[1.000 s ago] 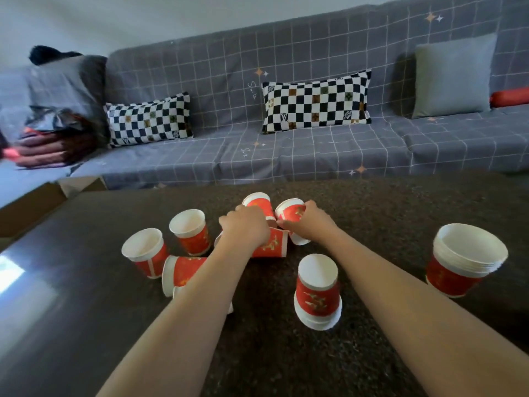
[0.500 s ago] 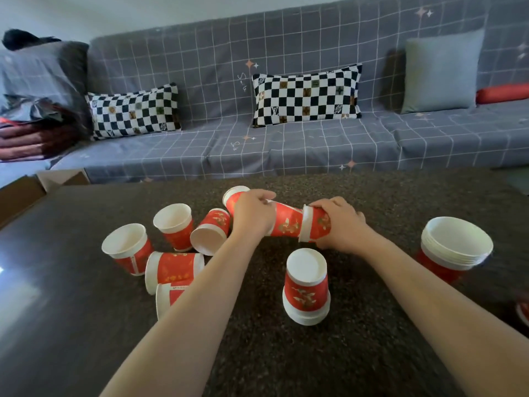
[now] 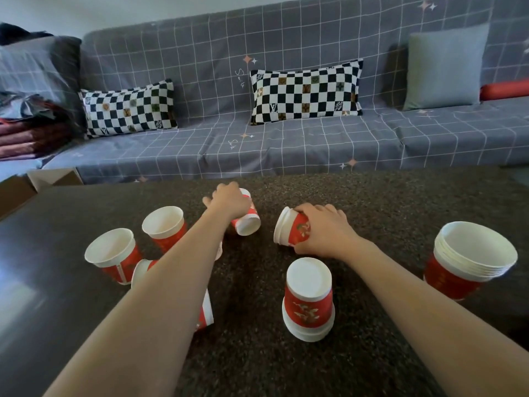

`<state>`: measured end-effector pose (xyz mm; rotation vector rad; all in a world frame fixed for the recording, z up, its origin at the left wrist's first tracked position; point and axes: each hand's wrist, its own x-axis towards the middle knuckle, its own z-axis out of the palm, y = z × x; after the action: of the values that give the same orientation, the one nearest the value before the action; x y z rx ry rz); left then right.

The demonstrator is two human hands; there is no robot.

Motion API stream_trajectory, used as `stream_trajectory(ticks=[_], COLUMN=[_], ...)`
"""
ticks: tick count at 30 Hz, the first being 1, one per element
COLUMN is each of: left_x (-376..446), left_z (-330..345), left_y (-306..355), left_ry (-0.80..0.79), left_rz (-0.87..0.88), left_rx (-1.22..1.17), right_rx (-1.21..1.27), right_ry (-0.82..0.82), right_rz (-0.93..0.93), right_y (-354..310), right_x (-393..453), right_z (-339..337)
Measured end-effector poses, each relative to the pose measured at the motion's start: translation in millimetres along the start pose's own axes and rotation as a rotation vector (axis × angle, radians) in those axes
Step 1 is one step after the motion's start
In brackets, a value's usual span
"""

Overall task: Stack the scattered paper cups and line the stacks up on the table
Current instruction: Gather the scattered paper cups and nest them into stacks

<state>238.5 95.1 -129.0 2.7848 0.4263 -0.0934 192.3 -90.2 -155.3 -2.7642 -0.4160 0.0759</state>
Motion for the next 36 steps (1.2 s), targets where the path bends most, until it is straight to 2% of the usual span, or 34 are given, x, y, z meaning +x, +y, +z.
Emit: stream_trajectory(ticks=[4, 9, 12, 14, 15, 18, 20, 22, 24, 29, 32, 36], left_x=[-11.4, -28.8, -37.8, -45.3, -47.3, -52.9, -61.8, -72.3, -72.8, -72.4, -81.8, -84.4], left_z=[6.7, 2.4, -0.5, 0.1, -2.7, -13.7, -17.4, -12.3, -7.8, -23.1, -27.1, -14.4], left_y=[13.0, 24.4, 18.5, 16.4, 14.4, -6.1, -26.4, -37.2, -38.6, -23.2, -15.6, -11.9], left_ry=[0.07, 0.018, -0.124, -0.208, -0.187, 0.041, 0.01, -0.082, -0.1, -0.107, -0.189, -0.24], left_rz=[0.064, 0.002, 0.045, 0.068, 0.029, 0.134, 0.06, 0.047, 0.068, 0.072, 0.119, 0.034], left_rx=[-0.491, -0.754, -0.802, -0.716, -0.649, -0.115, 0.197, 0.377, 0.36, -0.115, -0.312, -0.662], right_rx=[0.003, 0.135, 0.201, 0.244, 0.27, 0.277, 0.278, 0.28, 0.221, 0.195, 0.318, 0.405], right_ry=[0.016, 0.081, 0.121, 0.085, 0.068, 0.092, 0.075, 0.039, 0.04, 0.077, 0.04, 0.003], right_rz=[0.011, -0.018, -0.071, -0.126, -0.14, -0.132, -0.102, -0.091, -0.085, -0.009, -0.128, -0.296], right_y=[-1.1, -5.5, -11.8, -17.2, -18.6, -15.6, -13.5, -12.9, -13.8, -7.1, -5.1, -16.9], right_x=[4.6, 3.4, 4.2, 4.9, 5.4, 7.4, 6.2, 3.7, 1.7, -3.1, -8.3, -8.7], right_z=[2.3, 7.2, 10.3, 11.5, 12.8, 16.0, 14.7, 12.6, 11.0, 6.2, 3.3, 2.3])
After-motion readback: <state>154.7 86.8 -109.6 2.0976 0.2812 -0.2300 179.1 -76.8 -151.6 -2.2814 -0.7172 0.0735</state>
